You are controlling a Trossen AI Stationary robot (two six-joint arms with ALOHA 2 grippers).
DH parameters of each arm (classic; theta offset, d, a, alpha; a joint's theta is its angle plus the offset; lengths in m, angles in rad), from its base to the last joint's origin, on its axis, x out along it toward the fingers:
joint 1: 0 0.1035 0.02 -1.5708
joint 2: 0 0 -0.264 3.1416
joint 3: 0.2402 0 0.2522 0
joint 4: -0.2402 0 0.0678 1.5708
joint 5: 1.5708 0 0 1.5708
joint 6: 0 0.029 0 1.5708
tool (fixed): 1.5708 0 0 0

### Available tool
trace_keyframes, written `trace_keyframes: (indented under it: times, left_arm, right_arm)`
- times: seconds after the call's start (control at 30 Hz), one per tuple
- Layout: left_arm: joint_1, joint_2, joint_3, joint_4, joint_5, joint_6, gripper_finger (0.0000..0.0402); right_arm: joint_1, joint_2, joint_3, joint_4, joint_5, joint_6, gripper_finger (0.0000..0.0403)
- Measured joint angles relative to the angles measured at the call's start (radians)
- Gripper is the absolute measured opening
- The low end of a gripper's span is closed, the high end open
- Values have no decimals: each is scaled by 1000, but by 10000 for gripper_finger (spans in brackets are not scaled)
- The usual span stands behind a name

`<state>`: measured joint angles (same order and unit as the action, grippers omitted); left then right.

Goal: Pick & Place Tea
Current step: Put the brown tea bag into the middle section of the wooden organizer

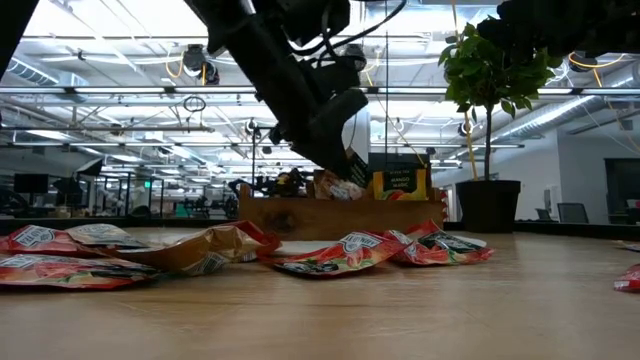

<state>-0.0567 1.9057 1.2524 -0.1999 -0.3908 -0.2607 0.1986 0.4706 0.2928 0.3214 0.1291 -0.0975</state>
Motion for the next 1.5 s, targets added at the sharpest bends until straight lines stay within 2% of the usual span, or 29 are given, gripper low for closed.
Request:
trace_keyframes:
  times: [0.27, 0.5, 0.7, 1.1, 1.27, 1.5]
  left_arm:
    - [-26, 0, -166, 291, -44, 63, 1]
    - [-40, -1, -220, 434, -51, 128, 1]
    - [-42, -1, -237, 444, -110, 135, 1]
    - [-51, -1, -243, 467, -160, 137, 5]
    - [-50, -2, -243, 432, -108, 97, 29]
    - [-52, -2, -243, 412, -146, 27, 87]
  right_arm:
    - [0, 0, 0, 0, 0, 4, 172]
    - [0, 0, 1, 0, 0, 4, 172]
    - [0, 0, 1, 0, 0, 4, 172]
    - [0, 0, 1, -1, 0, 4, 172]
    - [0, 0, 1, -2, 0, 4, 172]
    - [0, 0, 1, -2, 0, 4, 172]
